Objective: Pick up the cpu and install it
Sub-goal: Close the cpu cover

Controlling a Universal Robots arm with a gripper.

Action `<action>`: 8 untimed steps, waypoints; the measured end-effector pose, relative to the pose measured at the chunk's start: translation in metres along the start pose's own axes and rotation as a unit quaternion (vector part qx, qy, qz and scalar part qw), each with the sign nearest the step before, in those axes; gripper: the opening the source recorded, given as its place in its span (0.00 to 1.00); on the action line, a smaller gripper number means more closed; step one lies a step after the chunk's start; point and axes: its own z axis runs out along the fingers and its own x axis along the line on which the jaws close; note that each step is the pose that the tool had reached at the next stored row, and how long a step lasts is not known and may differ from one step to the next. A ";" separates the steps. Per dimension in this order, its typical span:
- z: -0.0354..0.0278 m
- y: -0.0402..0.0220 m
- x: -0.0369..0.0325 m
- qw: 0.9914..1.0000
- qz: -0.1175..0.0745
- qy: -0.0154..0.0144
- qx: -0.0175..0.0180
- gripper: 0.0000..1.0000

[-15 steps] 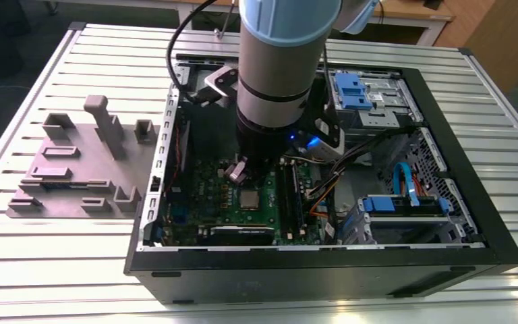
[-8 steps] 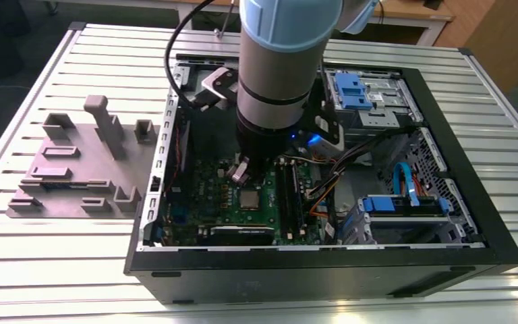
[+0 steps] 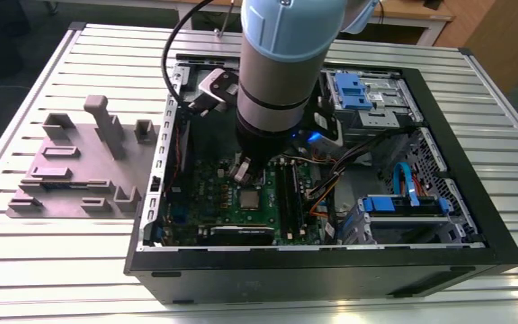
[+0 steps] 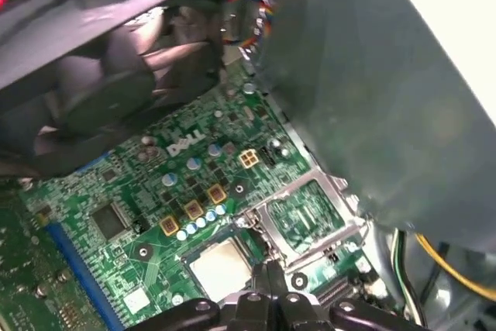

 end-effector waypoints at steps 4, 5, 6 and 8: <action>0.0014 -0.0001 0.0002 0.999 -0.033 0.003 -0.003 0.10; 0.0018 -0.0002 0.0002 0.999 -0.041 0.004 -0.004 0.10; 0.0019 -0.0002 0.0003 0.999 -0.049 0.004 -0.005 0.10; 0.0028 -0.0003 0.0003 0.998 -0.061 0.004 -0.006 0.10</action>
